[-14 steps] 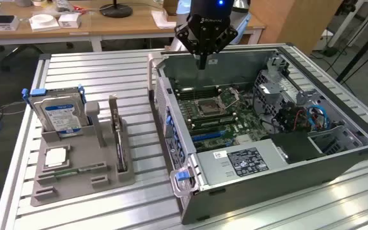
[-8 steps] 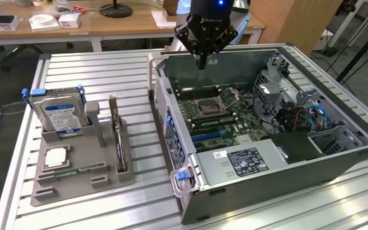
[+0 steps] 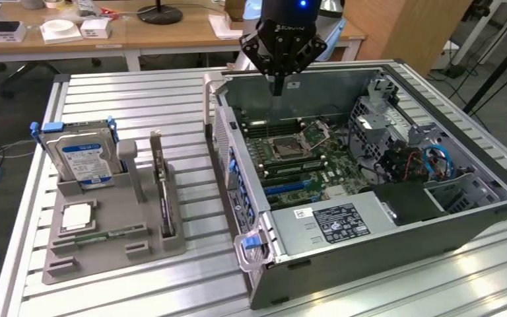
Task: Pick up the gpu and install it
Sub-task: 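Reach for the gpu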
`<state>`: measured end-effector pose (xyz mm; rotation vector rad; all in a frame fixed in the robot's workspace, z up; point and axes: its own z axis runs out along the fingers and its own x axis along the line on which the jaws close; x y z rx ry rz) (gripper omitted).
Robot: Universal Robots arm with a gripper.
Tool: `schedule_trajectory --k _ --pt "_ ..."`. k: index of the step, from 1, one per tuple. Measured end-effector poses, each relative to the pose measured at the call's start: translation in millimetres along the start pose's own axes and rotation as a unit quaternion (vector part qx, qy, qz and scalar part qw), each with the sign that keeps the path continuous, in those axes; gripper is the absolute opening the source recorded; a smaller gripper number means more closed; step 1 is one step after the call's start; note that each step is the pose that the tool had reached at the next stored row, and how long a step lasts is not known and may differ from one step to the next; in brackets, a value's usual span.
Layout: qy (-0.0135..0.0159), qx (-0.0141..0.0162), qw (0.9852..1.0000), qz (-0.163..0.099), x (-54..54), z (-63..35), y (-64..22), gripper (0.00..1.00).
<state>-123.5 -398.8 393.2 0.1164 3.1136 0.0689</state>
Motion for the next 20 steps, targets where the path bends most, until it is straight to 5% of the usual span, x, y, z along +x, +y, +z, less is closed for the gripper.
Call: schedule_trajectory --k 20 --pt "0.0 0.0 1.0 0.0 11.2 -0.4 -0.8 0.11"
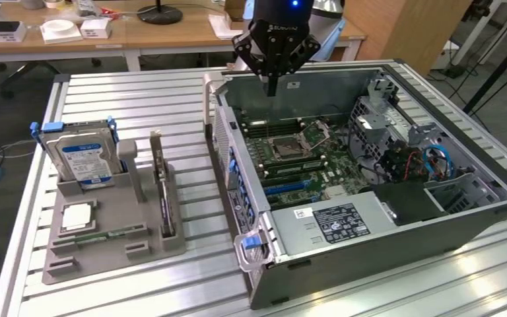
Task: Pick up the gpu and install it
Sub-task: 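Reach for the gpu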
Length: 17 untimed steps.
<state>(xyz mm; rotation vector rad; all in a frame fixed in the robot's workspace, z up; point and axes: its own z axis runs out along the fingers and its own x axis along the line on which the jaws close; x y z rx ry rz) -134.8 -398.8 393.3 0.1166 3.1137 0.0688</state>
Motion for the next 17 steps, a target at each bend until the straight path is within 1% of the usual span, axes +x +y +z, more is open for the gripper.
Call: schedule_trajectory --k 17 --pt "0.0 0.0 1.0 0.0 12.0 -0.3 -0.9 0.11"
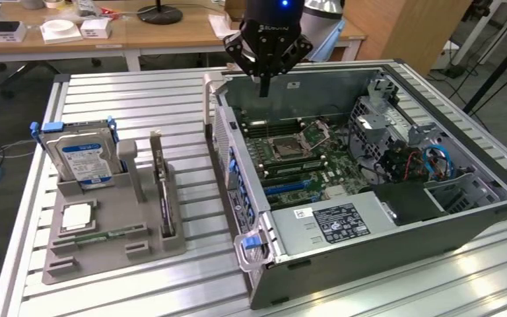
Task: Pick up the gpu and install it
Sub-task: 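Reach for the gpu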
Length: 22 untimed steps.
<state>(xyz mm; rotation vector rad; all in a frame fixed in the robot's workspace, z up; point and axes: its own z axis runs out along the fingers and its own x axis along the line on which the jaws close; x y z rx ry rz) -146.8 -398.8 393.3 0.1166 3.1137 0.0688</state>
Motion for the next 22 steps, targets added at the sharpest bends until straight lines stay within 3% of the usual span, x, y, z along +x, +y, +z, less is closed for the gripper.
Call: schedule_trajectory --k 22 --pt "0.0 0.0 1.0 0.0 18.1 -0.4 -1.3 0.11"
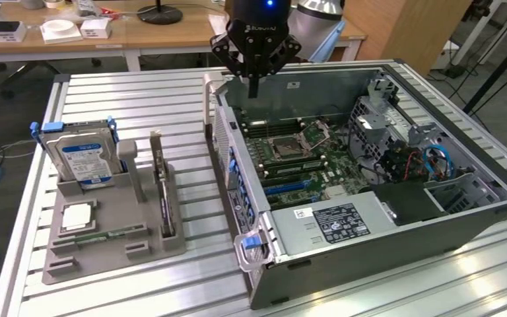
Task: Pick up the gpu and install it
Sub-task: 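Reach for the gpu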
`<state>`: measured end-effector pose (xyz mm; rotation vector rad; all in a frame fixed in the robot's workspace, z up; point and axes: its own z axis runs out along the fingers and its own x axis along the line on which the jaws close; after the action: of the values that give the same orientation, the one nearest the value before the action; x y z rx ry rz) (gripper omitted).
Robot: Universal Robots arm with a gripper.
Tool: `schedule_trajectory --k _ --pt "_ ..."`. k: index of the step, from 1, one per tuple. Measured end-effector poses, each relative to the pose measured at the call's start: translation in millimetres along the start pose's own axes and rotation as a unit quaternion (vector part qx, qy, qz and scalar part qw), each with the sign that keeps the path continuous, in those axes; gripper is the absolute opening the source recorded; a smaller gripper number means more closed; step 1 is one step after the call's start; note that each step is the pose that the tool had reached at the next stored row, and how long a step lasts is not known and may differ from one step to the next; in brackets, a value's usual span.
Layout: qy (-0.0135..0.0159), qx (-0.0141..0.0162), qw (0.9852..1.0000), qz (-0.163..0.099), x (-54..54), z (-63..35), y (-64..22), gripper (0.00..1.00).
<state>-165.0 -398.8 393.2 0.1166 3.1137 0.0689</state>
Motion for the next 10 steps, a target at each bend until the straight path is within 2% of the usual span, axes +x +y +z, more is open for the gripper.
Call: schedule_trajectory --k 10 --pt "0.0 0.0 1.0 0.0 9.0 -0.2 -0.7 0.11"
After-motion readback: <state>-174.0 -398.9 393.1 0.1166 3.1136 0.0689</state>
